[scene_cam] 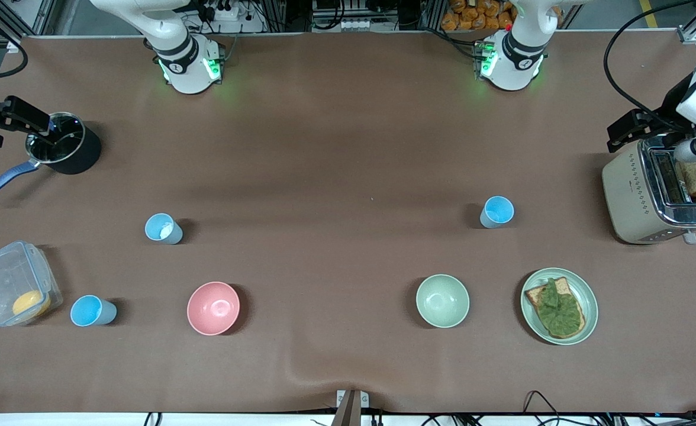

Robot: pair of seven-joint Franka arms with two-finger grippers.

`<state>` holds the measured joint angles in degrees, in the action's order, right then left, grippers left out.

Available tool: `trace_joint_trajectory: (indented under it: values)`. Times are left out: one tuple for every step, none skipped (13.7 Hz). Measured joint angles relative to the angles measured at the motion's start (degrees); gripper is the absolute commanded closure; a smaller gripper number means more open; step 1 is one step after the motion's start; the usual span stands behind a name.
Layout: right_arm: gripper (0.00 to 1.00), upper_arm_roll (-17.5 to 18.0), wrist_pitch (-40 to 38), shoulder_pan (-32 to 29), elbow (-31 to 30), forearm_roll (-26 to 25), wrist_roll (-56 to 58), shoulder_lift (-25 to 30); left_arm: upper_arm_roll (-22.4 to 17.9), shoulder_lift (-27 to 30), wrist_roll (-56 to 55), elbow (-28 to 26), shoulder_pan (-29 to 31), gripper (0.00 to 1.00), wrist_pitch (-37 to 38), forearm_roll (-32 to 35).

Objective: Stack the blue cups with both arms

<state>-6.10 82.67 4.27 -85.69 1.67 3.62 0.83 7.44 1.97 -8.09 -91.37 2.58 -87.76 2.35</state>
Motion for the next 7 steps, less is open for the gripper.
trace_joint_trajectory:
  values:
    - [0.00,0.0,0.0,0.0,0.0,0.0,0.0,0.0,0.0,0.1,0.0,0.0,0.1,0.00,0.0,0.0]
    - [0.00,0.0,0.0,0.0,0.0,0.0,0.0,0.0,0.0,0.4,0.0,0.0,0.2,0.00,0.0,0.0]
    - [0.00,0.0,0.0,0.0,0.0,0.0,0.0,0.0,0.0,0.7,0.1,0.0,0.4,0.00,0.0,0.0]
    - [0.00,0.0,0.0,0.0,0.0,0.0,0.0,0.0,-0.1,1.1,0.1,0.0,0.5,0.00,0.1,0.0]
    - [0.00,0.0,0.0,0.0,0.0,0.0,0.0,0.0,-0.1,1.3,0.1,0.0,0.6,0.00,0.1,0.0]
    - [0.00,0.0,0.0,0.0,0.0,0.0,0.0,0.0,-0.1,1.3,0.1,0.0,0.6,0.00,0.1,0.0]
    - [0.00,0.0,0.0,0.0,0.0,0.0,0.0,0.0,-0.1,1.3,0.1,-0.1,0.6,0.00,0.1,0.0]
